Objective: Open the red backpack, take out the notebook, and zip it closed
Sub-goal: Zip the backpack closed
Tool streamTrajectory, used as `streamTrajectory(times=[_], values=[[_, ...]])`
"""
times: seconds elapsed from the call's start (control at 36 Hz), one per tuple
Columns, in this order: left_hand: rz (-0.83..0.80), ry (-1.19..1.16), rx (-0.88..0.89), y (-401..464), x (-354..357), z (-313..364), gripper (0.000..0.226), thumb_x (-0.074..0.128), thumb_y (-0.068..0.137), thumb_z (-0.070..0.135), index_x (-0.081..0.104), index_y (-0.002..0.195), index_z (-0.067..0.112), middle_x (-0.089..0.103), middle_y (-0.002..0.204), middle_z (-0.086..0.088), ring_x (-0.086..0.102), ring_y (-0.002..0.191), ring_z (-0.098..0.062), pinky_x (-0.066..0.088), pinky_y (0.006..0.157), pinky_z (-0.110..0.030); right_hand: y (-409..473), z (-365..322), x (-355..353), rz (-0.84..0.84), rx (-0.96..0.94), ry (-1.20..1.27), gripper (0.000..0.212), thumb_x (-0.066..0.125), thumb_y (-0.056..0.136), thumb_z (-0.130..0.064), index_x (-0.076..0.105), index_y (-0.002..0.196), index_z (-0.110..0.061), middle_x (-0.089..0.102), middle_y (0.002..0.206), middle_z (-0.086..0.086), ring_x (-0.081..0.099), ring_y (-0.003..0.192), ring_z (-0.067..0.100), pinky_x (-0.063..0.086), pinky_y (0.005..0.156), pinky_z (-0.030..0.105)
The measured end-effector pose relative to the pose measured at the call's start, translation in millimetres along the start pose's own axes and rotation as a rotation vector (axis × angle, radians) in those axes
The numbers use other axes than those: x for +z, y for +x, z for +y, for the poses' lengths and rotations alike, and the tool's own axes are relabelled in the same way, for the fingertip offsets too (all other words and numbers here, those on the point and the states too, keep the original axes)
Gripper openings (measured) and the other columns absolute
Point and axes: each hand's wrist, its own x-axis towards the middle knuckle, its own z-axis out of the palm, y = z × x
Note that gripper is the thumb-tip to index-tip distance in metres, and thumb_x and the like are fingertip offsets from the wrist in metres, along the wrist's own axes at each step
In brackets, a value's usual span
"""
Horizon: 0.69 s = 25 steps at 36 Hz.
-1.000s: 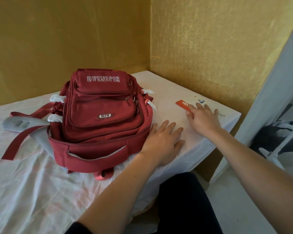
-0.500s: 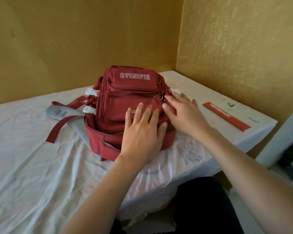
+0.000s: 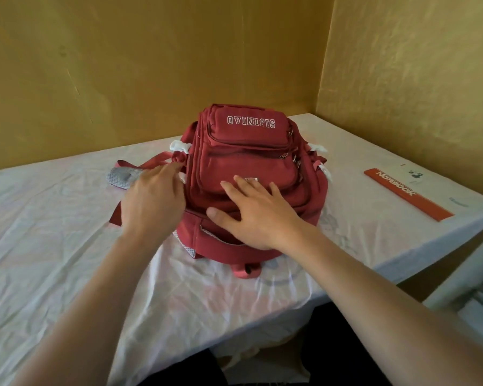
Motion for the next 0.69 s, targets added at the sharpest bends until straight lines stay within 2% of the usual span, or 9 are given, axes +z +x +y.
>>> streamTrajectory(times=[0.11,0.17,0.25,0.33,0.47,0.53,0.61,0.69], values=[[-0.081,0.024,-0.103,6,19,-28,0.031,0.044,0.101,0.017,0.071,0.114,0.013,0.073,0.105,-0.018,0.067,0.094,-0.045,0.056,0.075,-0.052,-2,2,13,-0.009,0.000,-0.058,0.092,0.004,0.084,-0.087,0.013,0.161,-0.038,0.012,0.172,0.001,0.005,0.159,0.026,0.002,0.125,0.060],[-0.122,0.035,-0.135,7,32,-38,0.030,0.040,0.102,0.019,0.069,0.100,0.011,0.070,0.094,-0.018,0.065,0.085,-0.043,0.055,0.070,-0.051,-4,3,18,-0.017,-0.005,-0.060,0.092,0.001,0.083,-0.088,0.014,0.160,-0.040,0.011,0.172,0.000,0.002,0.159,0.025,-0.001,0.125,0.059],[-0.159,0.063,-0.181,10,46,-51,0.027,0.040,0.099,0.020,0.063,0.089,0.012,0.069,0.092,-0.016,0.065,0.085,-0.042,0.047,0.061,-0.043,-4,4,24,-0.006,-0.006,-0.047,0.093,-0.002,0.082,-0.089,0.016,0.160,-0.040,0.008,0.172,-0.001,-0.001,0.159,0.024,-0.004,0.125,0.058],[-0.165,0.019,-0.206,14,55,-60,0.031,0.037,0.102,0.027,0.060,0.088,0.012,0.070,0.096,-0.019,0.065,0.092,-0.044,0.051,0.074,-0.049,-5,3,27,0.004,-0.011,-0.063,0.092,-0.003,0.084,-0.087,0.018,0.160,-0.040,0.007,0.172,-0.001,-0.001,0.159,0.024,-0.003,0.125,0.059],[-0.193,-0.068,-0.268,22,62,-60,0.030,0.033,0.104,0.027,0.059,0.101,0.011,0.070,0.110,-0.022,0.062,0.104,-0.044,0.046,0.093,-0.055,-6,3,27,0.006,-0.008,-0.070,0.090,-0.002,0.085,-0.085,0.020,0.160,-0.039,0.007,0.172,0.000,-0.001,0.159,0.025,-0.002,0.125,0.059],[-0.255,-0.145,-0.325,26,63,-60,0.031,0.035,0.103,0.021,0.061,0.119,0.017,0.069,0.121,-0.022,0.060,0.113,-0.045,0.044,0.100,-0.059,-7,3,27,0.007,-0.011,-0.070,0.089,-0.002,0.086,-0.084,0.020,0.160,-0.039,0.006,0.172,-0.001,-0.001,0.159,0.025,-0.002,0.125,0.059],[-0.307,-0.198,-0.353,30,62,-61,0.047,0.036,0.102,0.019,0.056,0.142,0.030,0.064,0.137,-0.020,0.053,0.128,-0.047,0.040,0.107,-0.063,-8,3,27,0.014,-0.009,-0.066,0.088,0.000,0.087,-0.083,0.021,0.160,-0.039,0.007,0.172,-0.001,-0.001,0.159,0.025,-0.001,0.125,0.059],[-0.306,-0.227,-0.364,31,61,-61,0.048,0.039,0.102,0.020,0.058,0.143,0.035,0.063,0.142,-0.012,0.050,0.134,-0.043,0.038,0.110,-0.062,-8,2,27,0.017,-0.007,-0.067,0.088,0.000,0.087,-0.083,0.021,0.160,-0.039,0.007,0.172,-0.001,0.000,0.159,0.025,0.000,0.125,0.059]])
